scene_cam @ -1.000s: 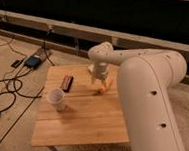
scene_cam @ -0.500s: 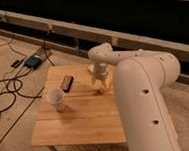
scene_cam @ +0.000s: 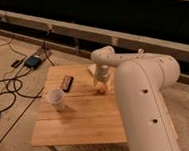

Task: Place the pepper on the white sponge

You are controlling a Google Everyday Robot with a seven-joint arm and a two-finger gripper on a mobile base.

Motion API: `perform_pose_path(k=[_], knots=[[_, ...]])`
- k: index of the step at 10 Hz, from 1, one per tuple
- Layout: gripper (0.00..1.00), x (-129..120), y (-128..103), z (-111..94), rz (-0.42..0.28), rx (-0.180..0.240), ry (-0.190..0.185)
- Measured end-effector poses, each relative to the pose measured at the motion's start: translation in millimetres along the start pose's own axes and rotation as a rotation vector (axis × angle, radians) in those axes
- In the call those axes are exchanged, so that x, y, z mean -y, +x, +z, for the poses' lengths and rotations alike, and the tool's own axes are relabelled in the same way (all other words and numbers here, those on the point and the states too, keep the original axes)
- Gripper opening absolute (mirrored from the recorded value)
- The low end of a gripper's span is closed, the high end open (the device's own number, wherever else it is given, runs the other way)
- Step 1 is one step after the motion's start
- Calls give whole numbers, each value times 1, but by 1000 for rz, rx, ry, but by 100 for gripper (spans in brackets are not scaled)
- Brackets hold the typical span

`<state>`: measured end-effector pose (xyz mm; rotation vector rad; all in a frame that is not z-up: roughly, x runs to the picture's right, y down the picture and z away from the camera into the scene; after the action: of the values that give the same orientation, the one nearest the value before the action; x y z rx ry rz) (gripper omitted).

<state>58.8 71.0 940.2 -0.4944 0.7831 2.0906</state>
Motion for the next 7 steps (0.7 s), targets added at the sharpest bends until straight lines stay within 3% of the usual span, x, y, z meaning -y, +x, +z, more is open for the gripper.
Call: perform_pose_path(k=[4,5,7], knots=[[64,4,-5,7,-9,-9,11],[60,4,-5,9,-12,-13,14],[40,3,-6,11,-21,-19,21]])
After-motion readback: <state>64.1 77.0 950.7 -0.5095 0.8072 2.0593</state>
